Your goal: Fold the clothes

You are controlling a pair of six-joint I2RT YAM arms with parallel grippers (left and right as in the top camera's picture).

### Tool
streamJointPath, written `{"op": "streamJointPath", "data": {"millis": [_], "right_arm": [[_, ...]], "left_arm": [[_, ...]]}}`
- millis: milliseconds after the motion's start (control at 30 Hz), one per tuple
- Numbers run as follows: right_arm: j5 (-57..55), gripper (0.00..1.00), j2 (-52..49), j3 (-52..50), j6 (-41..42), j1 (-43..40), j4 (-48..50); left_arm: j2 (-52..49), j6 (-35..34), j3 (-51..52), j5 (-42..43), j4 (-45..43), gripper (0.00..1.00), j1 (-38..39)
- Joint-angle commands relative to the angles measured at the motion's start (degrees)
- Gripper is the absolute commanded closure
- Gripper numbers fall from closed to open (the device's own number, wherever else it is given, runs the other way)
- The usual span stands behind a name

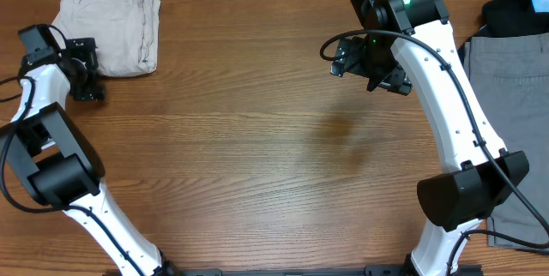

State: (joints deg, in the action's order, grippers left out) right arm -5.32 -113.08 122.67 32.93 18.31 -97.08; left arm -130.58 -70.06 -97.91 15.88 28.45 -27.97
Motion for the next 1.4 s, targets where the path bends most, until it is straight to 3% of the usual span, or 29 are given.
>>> {"op": "streamJointPath", "data": {"millis": [0,167,433,567,700,867,1033,1233,1367], "right_arm": [[0.0,0.00,1.1,1.0,-0.2,-0.2,0.0],[-0.3,0.00,1.1,1.1,-0.2,-0.2,0.3],[-0.7,0.00,9.2,2.1,-0.2,-0.2,0.0],[-0.3,0.00,17.8,2.1,-0.7,0.1,0.0],[3.0,0.00,28.4,0.5,-1.9,1.5,0.0],[3.0,0.00,39.7,-5.7,-0.9,3.7,0.0],[-2.7,0.00,54.7,-15.3,3.8,3.9,0.0],[-12.5,0.00,73.5,-25.7,8.2,3.9,0.3],[-17.4,0.00,79.8,-29.6,10.9,3.9,0.8]], "left_arm": [[-2.1,5.8,4.4,-1.5,5.7,0.00,-1.0],[5.4,11.0,4.4,-3.3,13.0,0.00,-1.3],[25.0,27.6,4.4,4.8,21.7,0.00,-1.3],[36.9,31.9,4.4,6.3,28.1,0.00,-1.0],[50.6,40.2,4.4,9.8,35.4,0.00,-0.2],[60.6,49.7,4.4,16.5,43.6,0.00,0.0],[67.2,59.6,4.4,28.5,52.4,0.00,0.0],[76.6,70.8,5.7,29.2,60.4,0.00,0.0],[85.1,76.7,10.1,31.9,61.6,0.00,0.0]]}}
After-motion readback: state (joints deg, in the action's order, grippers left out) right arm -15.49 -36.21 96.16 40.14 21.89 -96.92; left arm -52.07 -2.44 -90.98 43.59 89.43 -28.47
